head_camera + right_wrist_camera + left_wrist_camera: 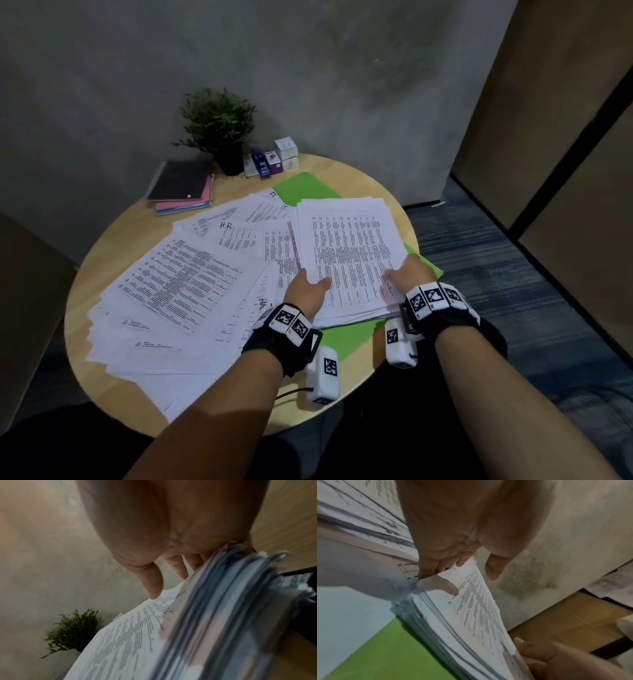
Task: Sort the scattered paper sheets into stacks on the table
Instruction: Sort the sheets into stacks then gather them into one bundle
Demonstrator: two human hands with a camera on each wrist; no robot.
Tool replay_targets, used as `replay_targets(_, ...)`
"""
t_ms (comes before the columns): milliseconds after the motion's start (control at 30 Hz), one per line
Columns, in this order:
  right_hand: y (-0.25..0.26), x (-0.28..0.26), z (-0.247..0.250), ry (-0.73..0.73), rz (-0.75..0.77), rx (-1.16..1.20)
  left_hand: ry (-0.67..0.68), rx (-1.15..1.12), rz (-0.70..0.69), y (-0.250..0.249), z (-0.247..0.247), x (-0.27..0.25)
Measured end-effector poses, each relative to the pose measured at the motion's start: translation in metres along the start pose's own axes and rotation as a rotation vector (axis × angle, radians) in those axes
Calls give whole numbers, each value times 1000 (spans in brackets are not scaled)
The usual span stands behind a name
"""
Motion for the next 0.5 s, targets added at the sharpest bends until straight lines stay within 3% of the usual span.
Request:
replay_targets(100, 4, -9, 12, -114, -3, 47, 3, -62, -33, 1, 22, -1)
replay_targets(200, 22, -23, 22, -188, 101, 129, -34, -196, -58, 5, 59, -6)
replay_targets(367, 71, -53, 13, -51, 346, 196, -162, -228, -80, 34, 143, -11)
replay_targets(500, 120, -77, -16, 82, 487, 160, -291, -270, -19, 61, 197, -4)
Point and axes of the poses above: each hand's wrist, its own x-axis towards the middle knuckle, its own z-axis out of the back of the hand, y = z × x, the point moved 1 cm from there along x, towards the middle knuckle, and after that the axes turned 12 degrees about -y, right-handed, at the moved point
